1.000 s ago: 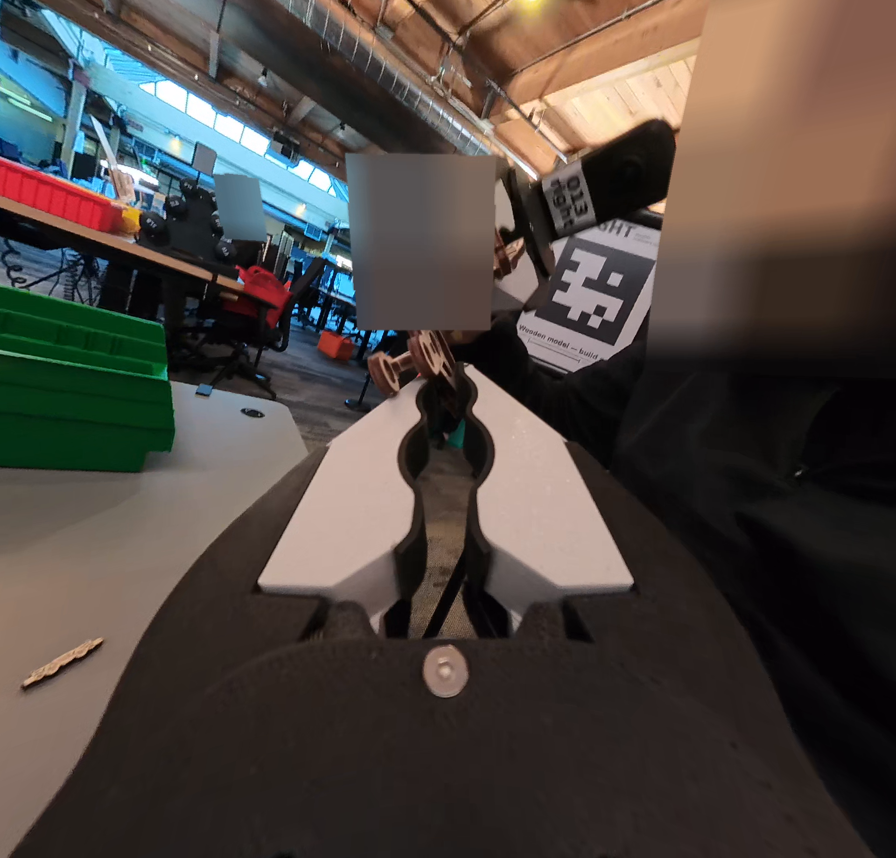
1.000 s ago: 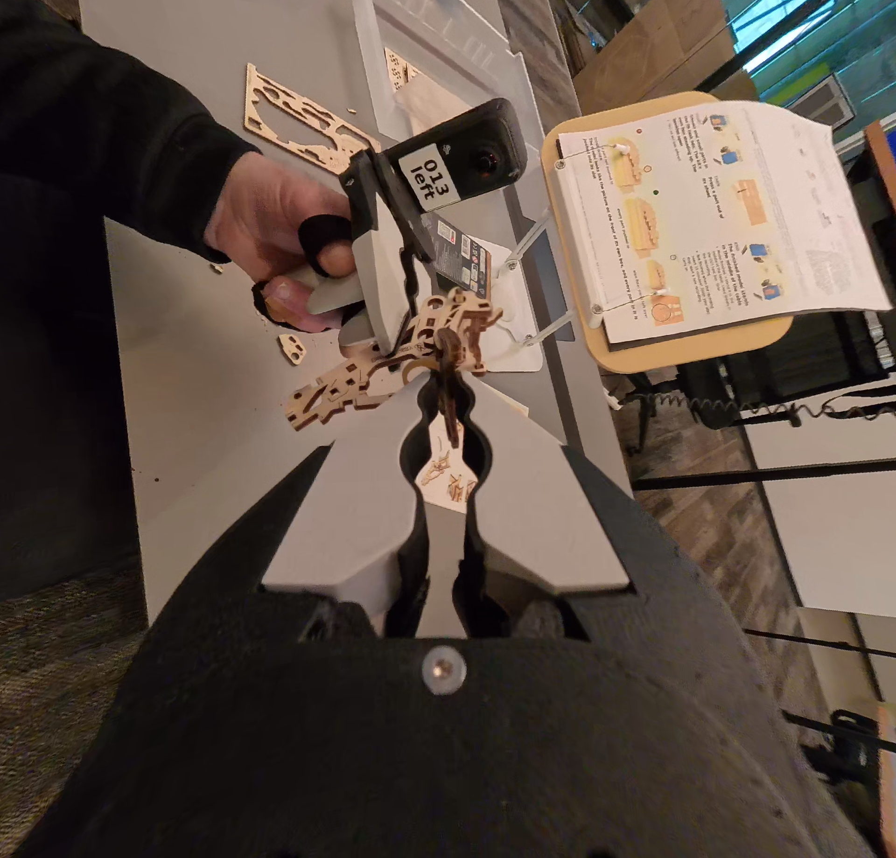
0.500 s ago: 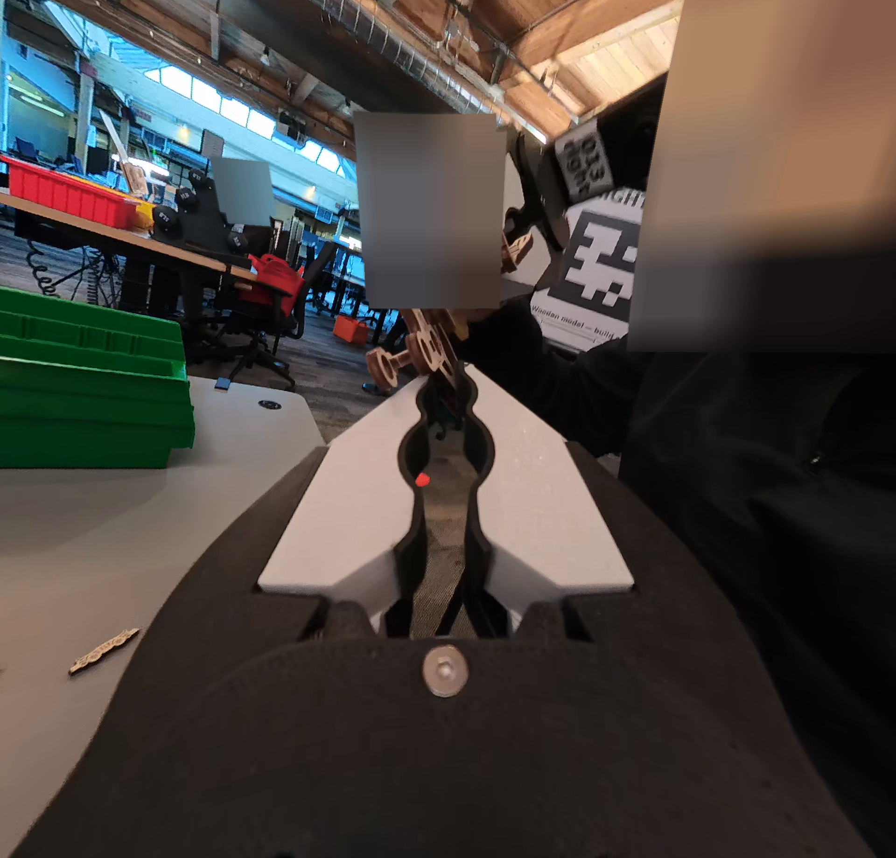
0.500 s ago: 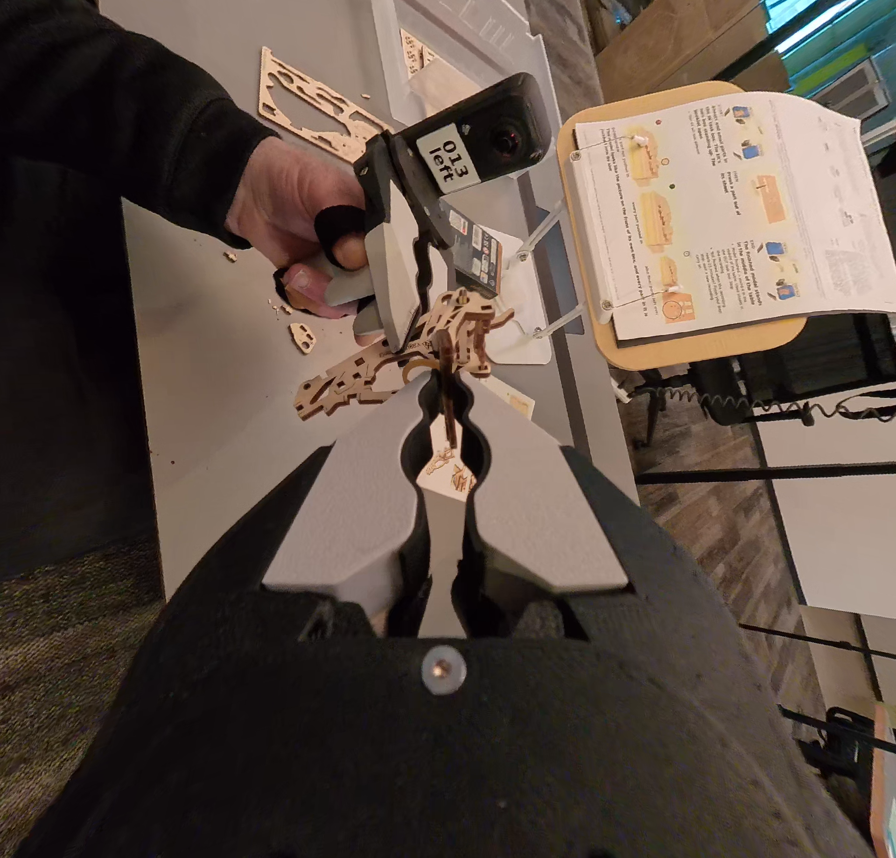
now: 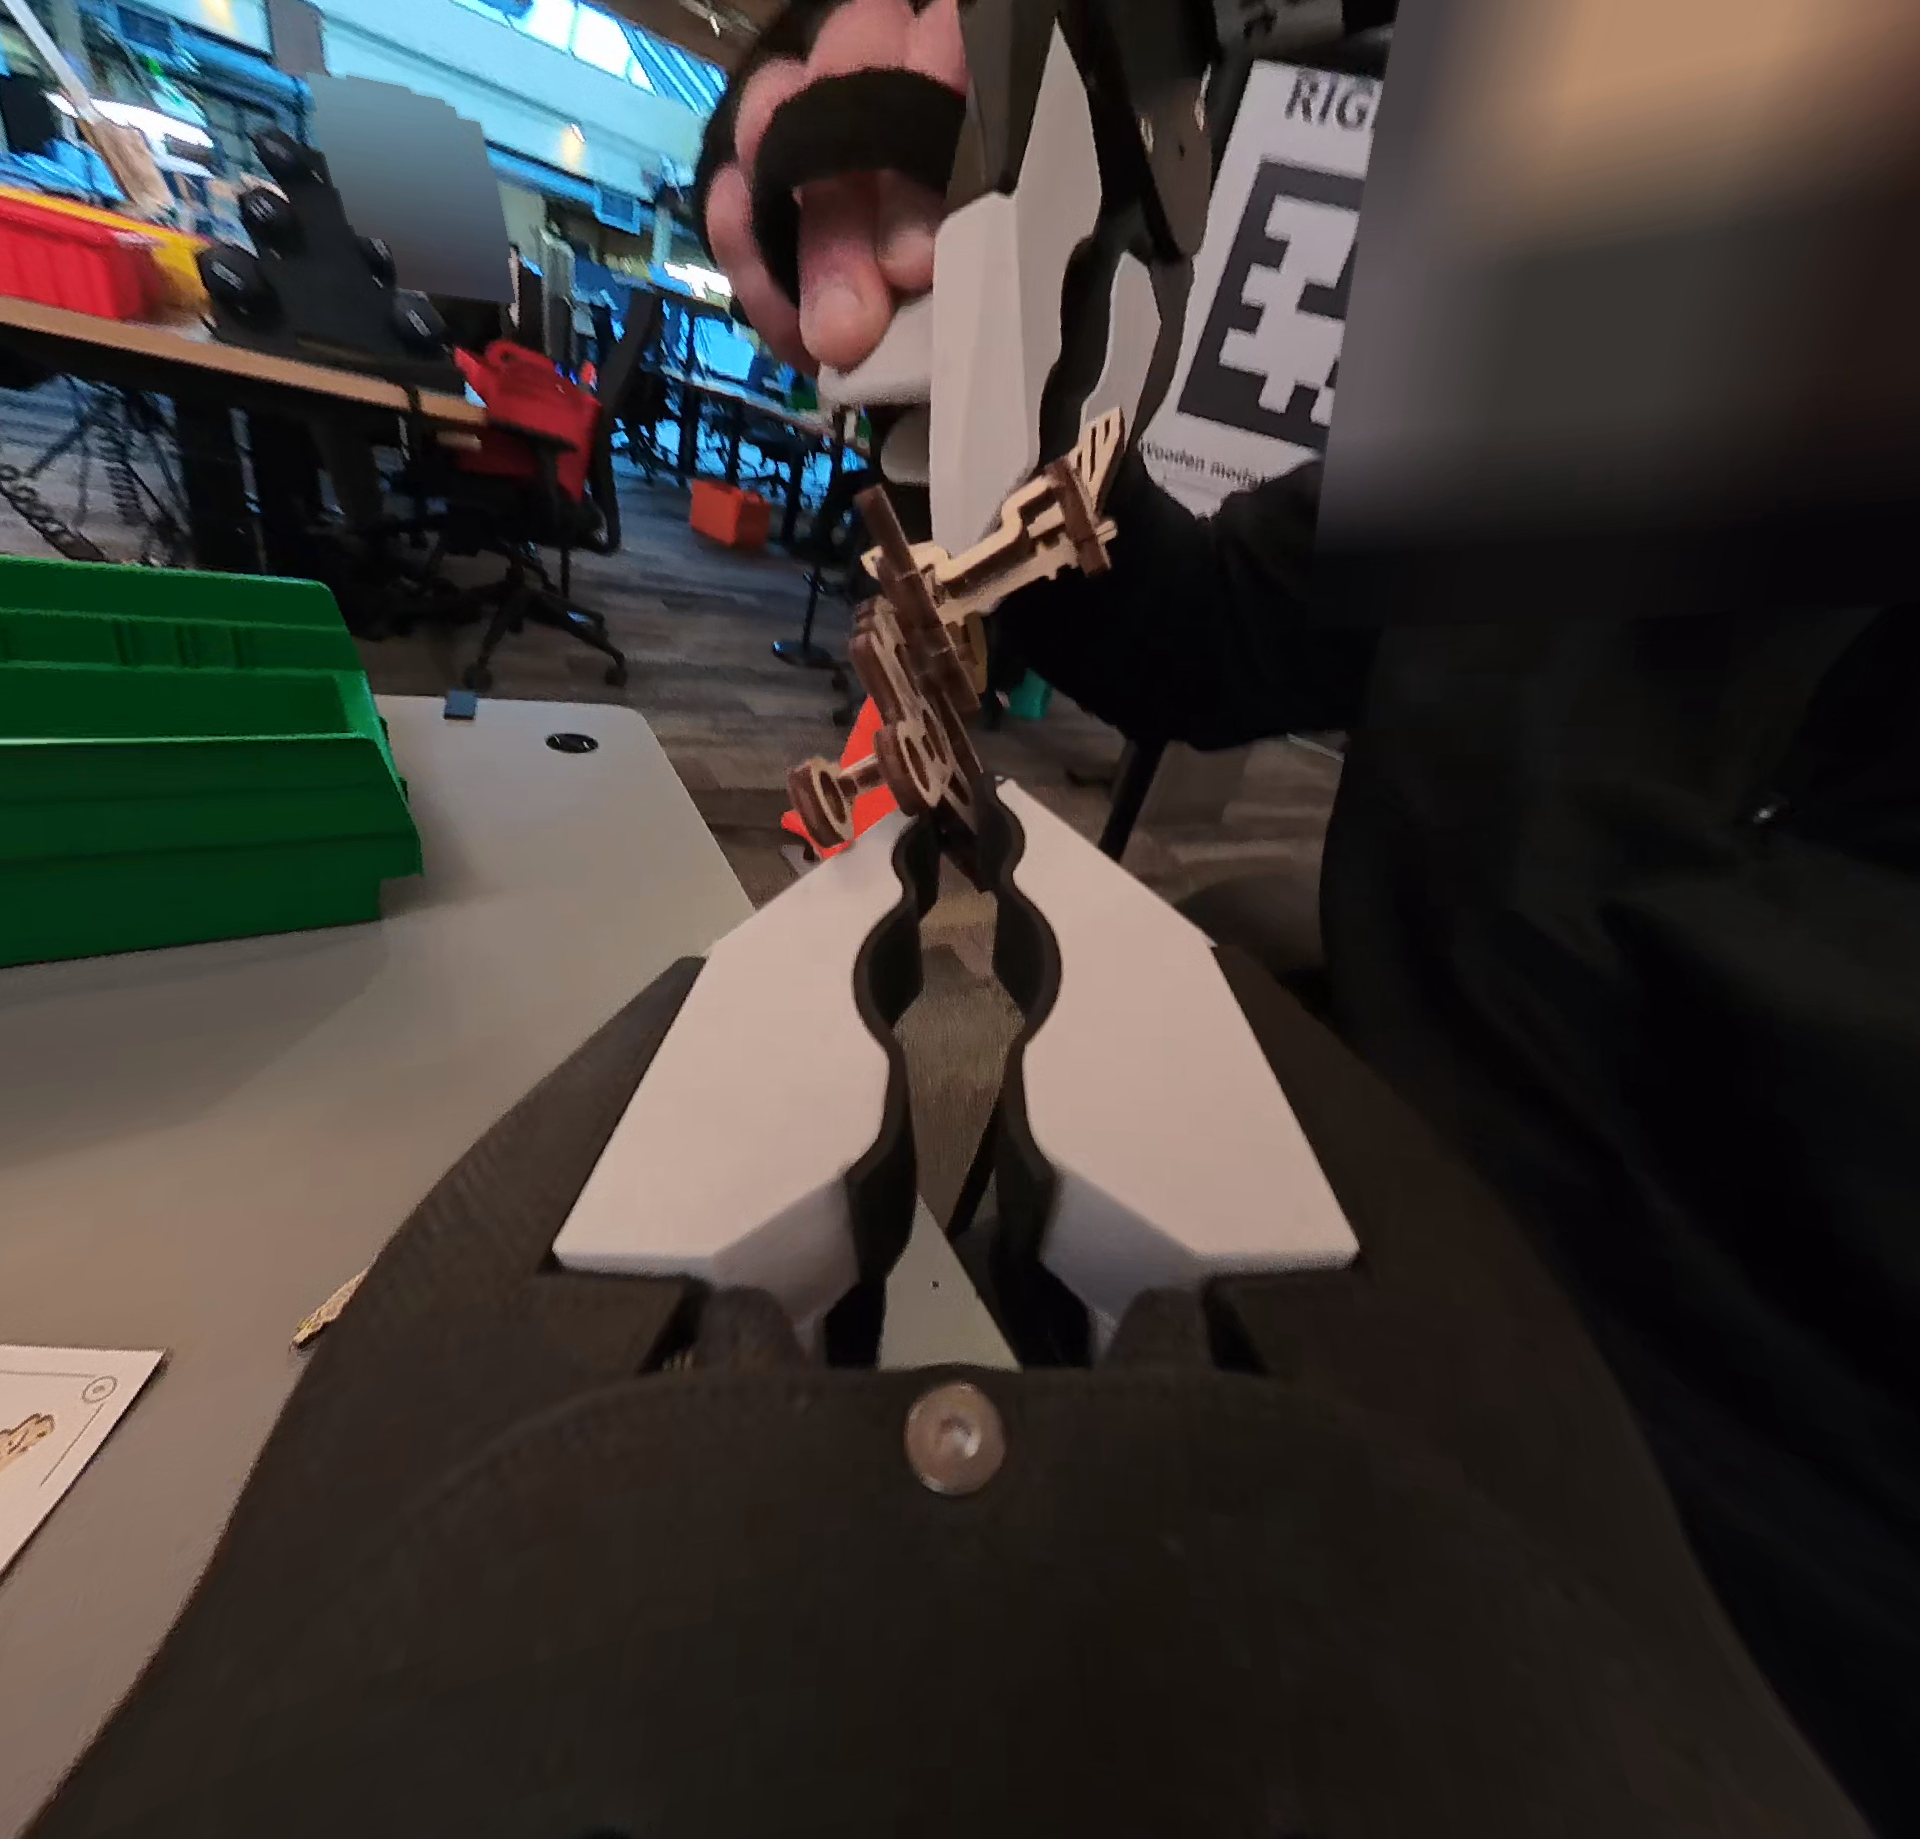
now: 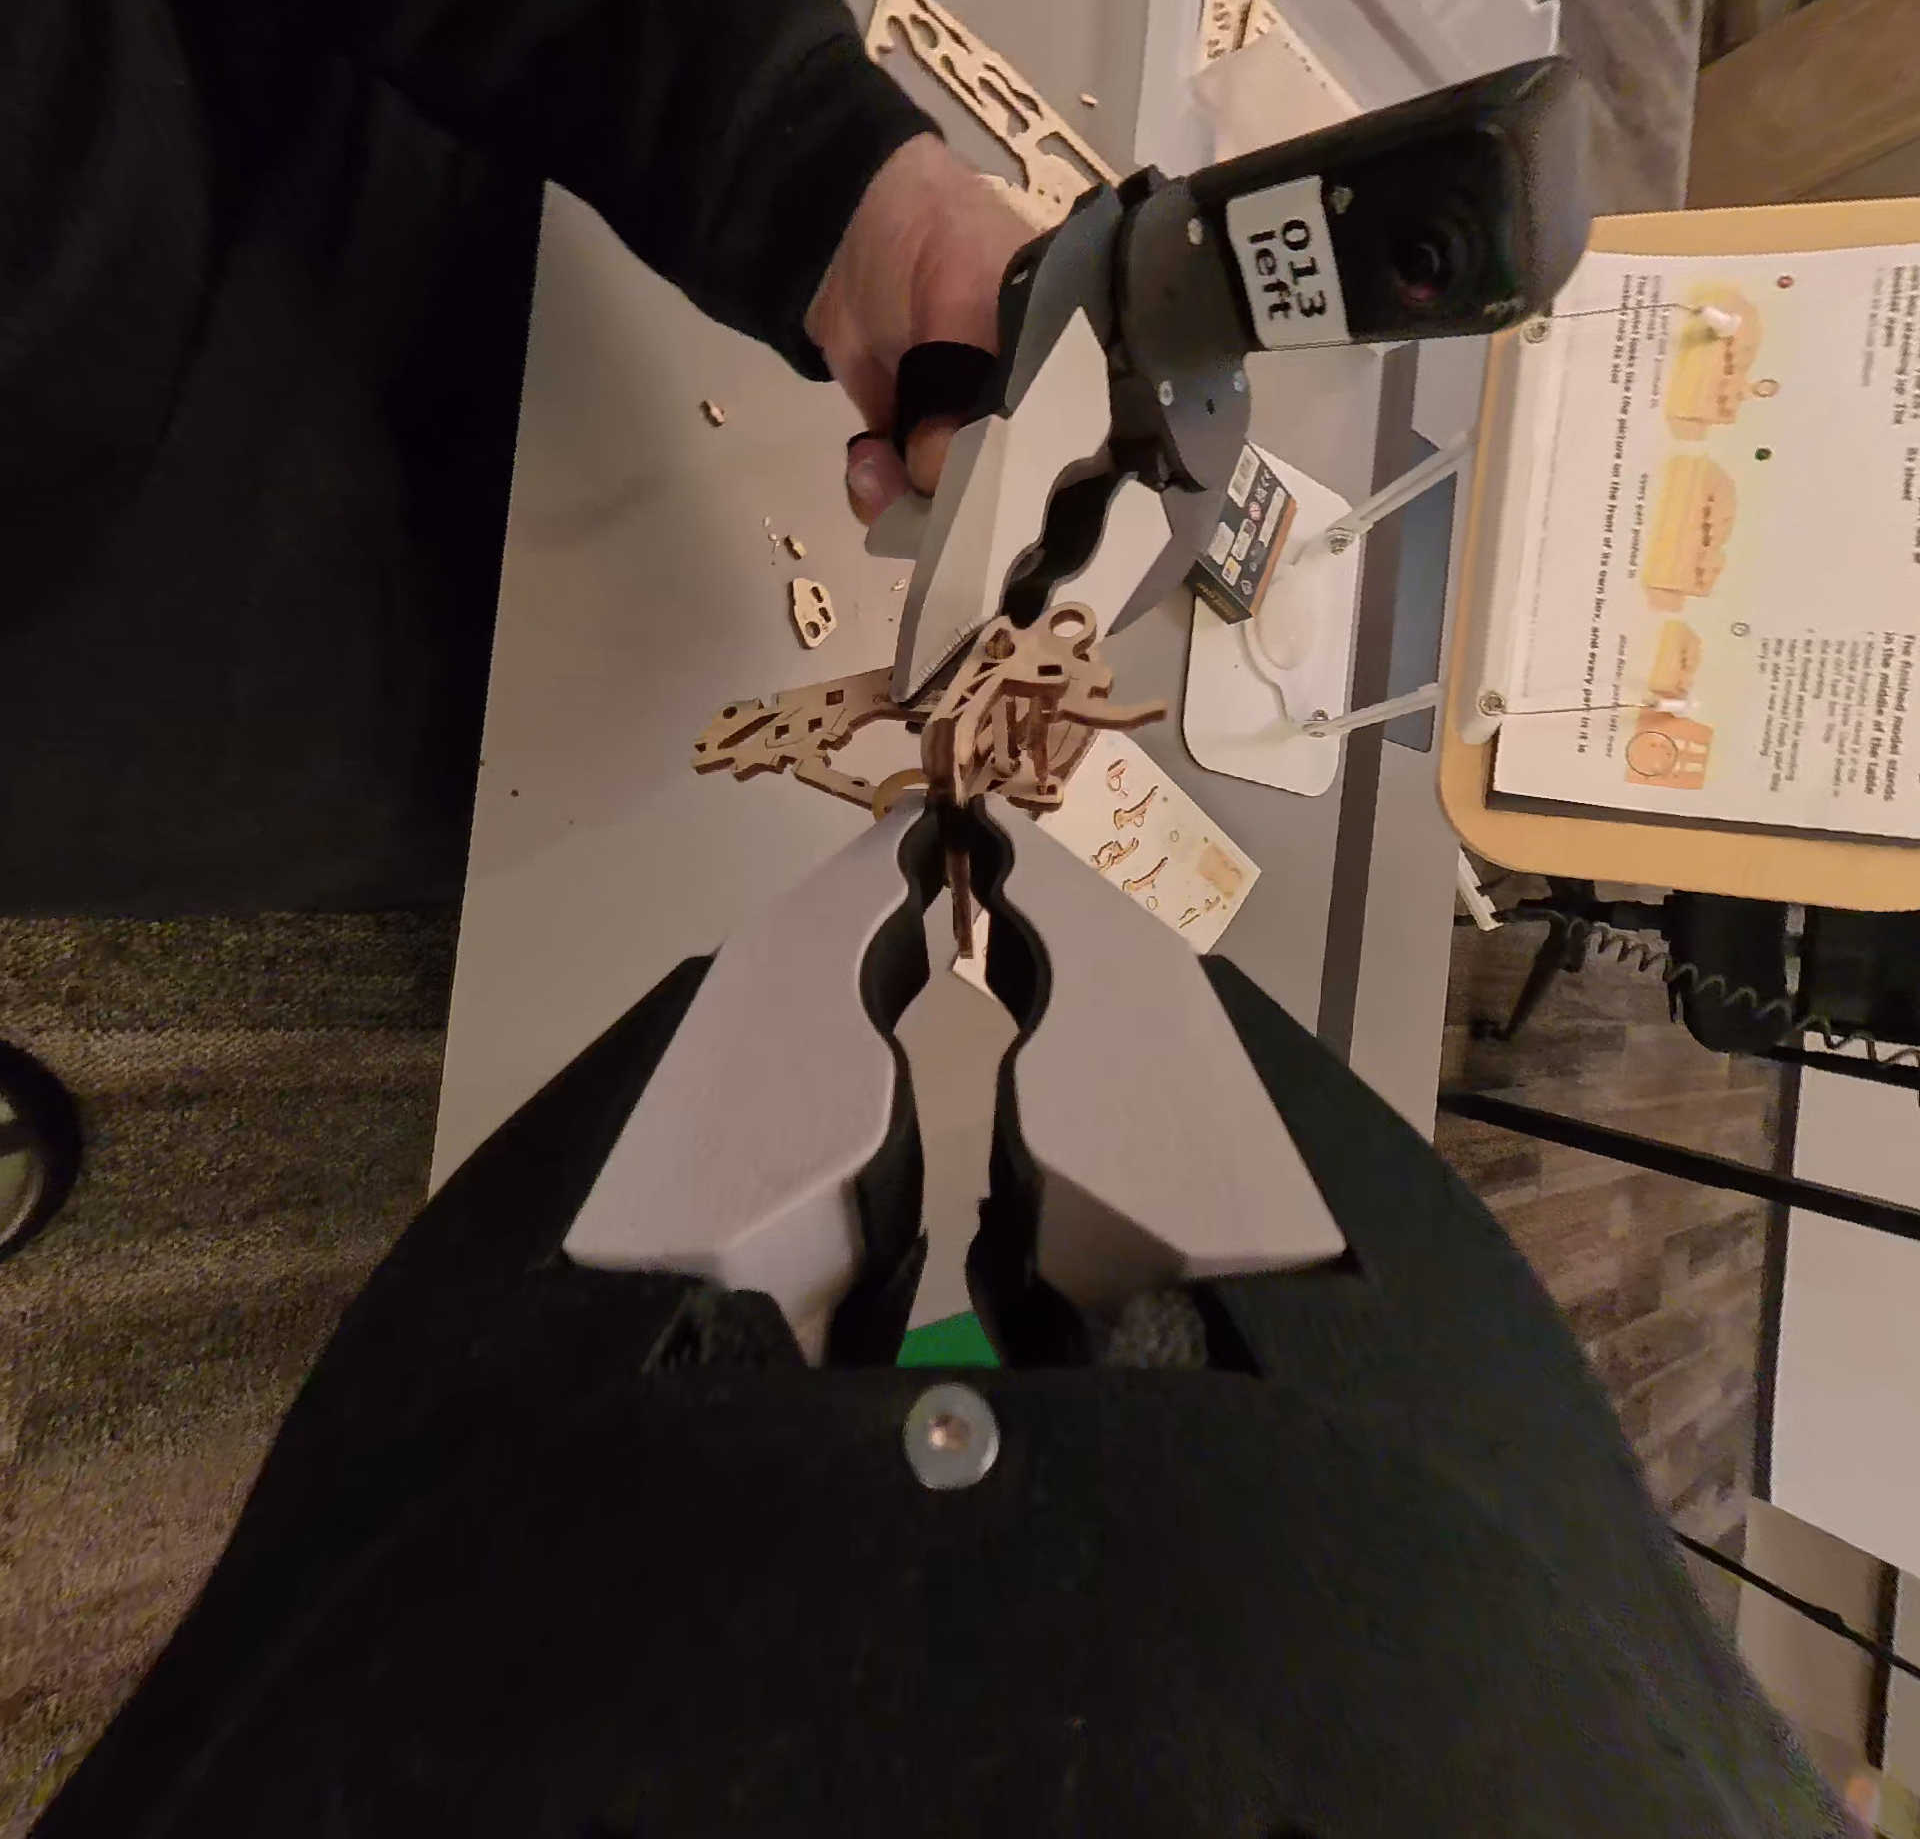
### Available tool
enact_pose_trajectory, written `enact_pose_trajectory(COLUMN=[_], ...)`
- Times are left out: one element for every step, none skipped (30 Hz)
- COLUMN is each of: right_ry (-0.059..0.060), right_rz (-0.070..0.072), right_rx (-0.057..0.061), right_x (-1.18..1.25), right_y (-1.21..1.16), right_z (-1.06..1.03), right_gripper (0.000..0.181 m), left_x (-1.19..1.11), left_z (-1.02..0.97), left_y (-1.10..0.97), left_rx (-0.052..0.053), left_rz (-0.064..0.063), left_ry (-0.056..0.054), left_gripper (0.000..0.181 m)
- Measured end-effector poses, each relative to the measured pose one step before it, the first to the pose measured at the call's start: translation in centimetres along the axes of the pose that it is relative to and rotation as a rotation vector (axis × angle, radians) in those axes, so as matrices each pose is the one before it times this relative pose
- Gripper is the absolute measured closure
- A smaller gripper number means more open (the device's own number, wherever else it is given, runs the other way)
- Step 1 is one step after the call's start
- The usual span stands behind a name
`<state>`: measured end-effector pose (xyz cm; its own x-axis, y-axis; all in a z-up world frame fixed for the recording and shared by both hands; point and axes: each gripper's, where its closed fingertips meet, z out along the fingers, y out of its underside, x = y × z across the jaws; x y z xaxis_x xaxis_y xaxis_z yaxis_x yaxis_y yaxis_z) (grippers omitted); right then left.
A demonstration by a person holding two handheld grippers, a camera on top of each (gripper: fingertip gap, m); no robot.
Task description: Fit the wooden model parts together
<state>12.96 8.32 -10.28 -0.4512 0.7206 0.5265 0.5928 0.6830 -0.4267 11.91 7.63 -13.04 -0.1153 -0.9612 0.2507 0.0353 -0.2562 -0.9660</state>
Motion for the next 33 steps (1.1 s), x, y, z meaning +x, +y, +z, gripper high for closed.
enact_pose_trajectory(right_ry=[-0.014,-0.0141,-0.0099,-0.0042,-0.0077,-0.0105,-0.0073,-0.0099,-0.0129,-0.0105,-0.0116,-0.0137,-0.0115,-0.0095,-0.0112,-0.0162,-0.0147,-0.0111,-0.0135,-0.0172,-0.0136,-0.0078,-0.0079,-0.0135,-0.0126,-0.0093,-0.0115,-0.0145,-0.0124,-0.0075,-0.0069,-0.0015,0.0092], right_rz=[-0.0084,-0.0099,-0.012,-0.0122,-0.0102,-0.0068,-0.008,-0.0077,-0.0051,-0.0046,-0.0037,-0.0024,-0.0008,-0.0004,-0.0003,0.0008,0.0002,0.0,0.0009,0.0033,0.0046,0.0042,0.0026,0.0018,0.0011,0.0002,0.0011,0.0016,0.0011,0.0008,0.0023,0.0015,0.0029], right_rx=[-0.0071,-0.0043,-0.0046,-0.0102,-0.0103,-0.0056,-0.0075,-0.0082,-0.004,-0.0035,-0.008,-0.0049,0.0009,-0.0003,0.0,0.0043,0.0053,-0.0008,-0.0019,0.0065,0.0085,0.001,-0.002,0.0032,0.0031,-0.0004,0.0001,0.004,0.0044,0.0028,0.0021,0.0001,-0.0023], right_x=[-0.113,-0.133,-0.088,0.01,-0.024,-0.026,0.021,-0.015,-0.038,-0.003,-0.013,-0.039,-0.004,0.02,-0.025,-0.092,-0.078,-0.026,-0.047,-0.077,-0.004,0.065,0.031,-0.065,-0.063,-0.02,-0.04,-0.092,-0.054,-0.003,-0.002,0.034,0.163], right_y=[0.021,-0.036,-0.058,0.037,0.054,0.007,0.063,0.081,0.05,0.075,0.173,0.149,0.063,0.108,0.084,0.016,-0.013,0.082,0.12,0.01,0.019,0.138,0.152,0.032,0.007,0.067,0.058,0.007,-0.006,0.035,0.054,0.088,0.108], right_z=[-0.002,-0.022,-0.042,-0.015,-0.008,-0.023,-0.004,0.013,0.002,0.032,0.076,0.071,0.036,0.039,0.023,0.012,-0.006,0.016,0.03,0.008,-0.017,-0.016,-0.011,-0.002,0.001,0.024,0.021,0.02,0.003,-0.023,-0.02,-0.005,0.002], right_gripper=[0.181,0.181,0.181,0.181,0.181,0.181,0.181,0.181,0.181,0.181,0.18,0.18,0.18,0.18,0.18,0.18,0.18,0.18,0.181,0.181,0.18,0.18,0.18,0.18,0.18,0.18,0.18,0.18,0.18,0.18,0.18,0.18,0.18], left_x=[0.046,0.079,-0.005,-0.062,-0.018,-0.046,-0.084,-0.055,-0.087,-0.133,-0.121,-0.09,-0.047,-0.058,-0.079,0.017,-0.024,-0.078,-0.05,-0.005,-0.025,-0.102,-0.071,-0.019,-0.036,-0.064,-0.031,0.023,-0.028,-0.015,-0.006,-0.142,-0.155], left_z=[0.049,0.054,0.008,-0.001,0.038,0.011,-0.002,0.034,0.033,-0.005,0.014,0.018,-0.015,-0.007,0.059,0.082,0.045,0.046,0.069,0.032,-0.006,-0.003,0.051,0.078,0.033,0.016,0.052,0.044,0.036,0.015,0.042,0.005,-0.087], left_y=[0.131,0.093,-0.007,-0.005,0.043,0.005,-0.015,0.054,0.055,0.025,0.108,0.094,0.018,0.032,0.07,0.104,0.06,0.076,0.083,0.022,-0.05,-0.067,0.016,0.049,0.019,0.015,0.055,0.039,0.003,-0.026,-0.029,-0.018,-0.083], left_rx=[-0.018,-0.0155,-0.0082,-0.0059,-0.0083,-0.0045,-0.0029,-0.007,-0.0066,-0.0056,-0.0098,-0.009,-0.0021,-0.0026,-0.0049,-0.0076,-0.0049,-0.0057,-0.0065,-0.0022,0.0026,0.0041,-0.0016,-0.0046,-0.0006,-0.0006,-0.0037,-0.0031,-0.0004,0.0024,0.0018,0.002,0.0085], left_rz=[0.0057,0.006,0.0033,0.0014,-0.0006,-0.0006,-0.0022,-0.0043,-0.0042,-0.0051,-0.0074,-0.007,-0.0078,-0.0108,-0.0065,-0.0038,-0.0051,-0.0054,-0.0066,-0.0043,-0.0038,-0.0088,-0.0062,-0.0007,-0.0041,-0.0039,-0.0033,-0.0001,-0.0019,-0.0046,-0.0036,-0.0022,-0.006], left_ry=[0.0053,0.0078,0.0042,0.001,0.0056,0.0047,0.0033,0.0068,0.0053,0.0031,0.0039,0.0063,0.0091,0.0095,0.0055,0.0091,0.0068,0.0038,0.0057,0.0082,0.0064,0.0038,0.0037,0.0048,0.0058,0.0027,0.0034,0.0061,0.0034,0.0055,0.0063,-0.0032,-0.0022], left_gripper=[0.176,0.176,0.176,0.177,0.176,0.176,0.176,0.177,0.176,0.177,0.177,0.176,0.177,0.177,0.176,0.176,0.176,0.176,0.176,0.176,0.176,0.176,0.176,0.177,0.176,0.176,0.177,0.176,0.176,0.176,0.176,0.176,0.176])
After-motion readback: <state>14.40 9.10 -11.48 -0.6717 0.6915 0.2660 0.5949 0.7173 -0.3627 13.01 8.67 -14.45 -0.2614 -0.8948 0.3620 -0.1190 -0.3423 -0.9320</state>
